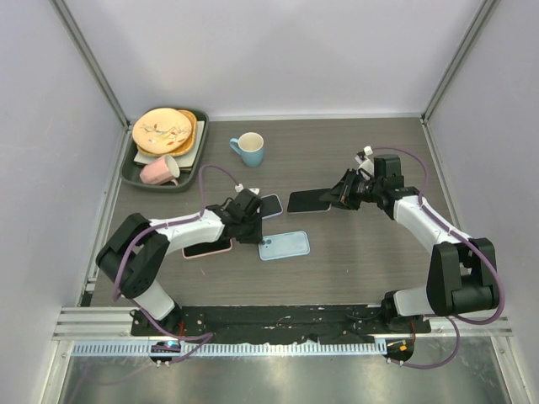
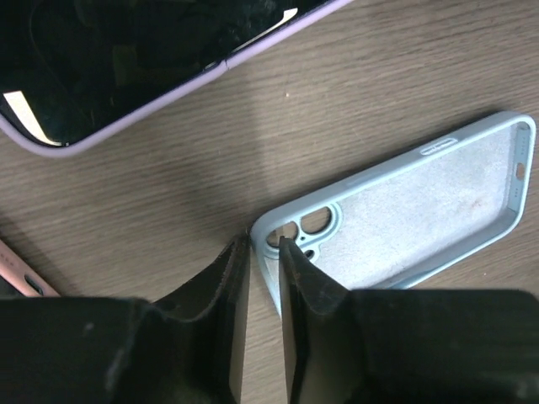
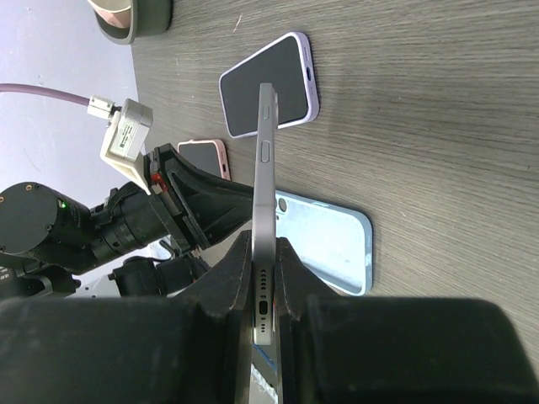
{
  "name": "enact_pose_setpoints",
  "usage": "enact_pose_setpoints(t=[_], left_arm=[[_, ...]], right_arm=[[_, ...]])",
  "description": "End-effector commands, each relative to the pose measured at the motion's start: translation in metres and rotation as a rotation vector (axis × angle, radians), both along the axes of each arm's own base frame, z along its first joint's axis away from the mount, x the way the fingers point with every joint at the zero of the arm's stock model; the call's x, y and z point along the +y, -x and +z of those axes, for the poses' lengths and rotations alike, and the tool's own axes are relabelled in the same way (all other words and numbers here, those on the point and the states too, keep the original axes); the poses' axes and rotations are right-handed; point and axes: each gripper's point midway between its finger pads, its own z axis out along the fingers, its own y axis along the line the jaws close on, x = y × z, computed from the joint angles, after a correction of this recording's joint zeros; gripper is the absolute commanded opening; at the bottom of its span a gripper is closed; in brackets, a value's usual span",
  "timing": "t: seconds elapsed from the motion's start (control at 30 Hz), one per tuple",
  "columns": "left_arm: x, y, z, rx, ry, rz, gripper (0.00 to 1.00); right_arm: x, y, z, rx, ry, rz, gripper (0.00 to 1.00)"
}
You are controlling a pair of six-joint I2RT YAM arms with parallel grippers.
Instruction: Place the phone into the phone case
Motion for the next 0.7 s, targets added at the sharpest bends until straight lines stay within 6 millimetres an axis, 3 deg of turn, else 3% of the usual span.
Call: enact_pose_setpoints(t=[0.0,0.17,0.67], left_arm=[[0.002,-0.007,-0.009,-0.006,-0.035,0.029,0.20],[0.012,-0.007,-0.012,-0.010,-0.080,0.052,0.00],[0.041,-0.001,0.009,-0.053,-0.149,0.121,0.00]], right_arm=[[0.004,0.000,0.025,-0.090,-0.033,0.040,0.01],[0.004,0.000,0.024,-0.088,-0.033,0.044,0.01],[0.006,0.002,0.025,-0.084,-0.044,0.061,0.01]])
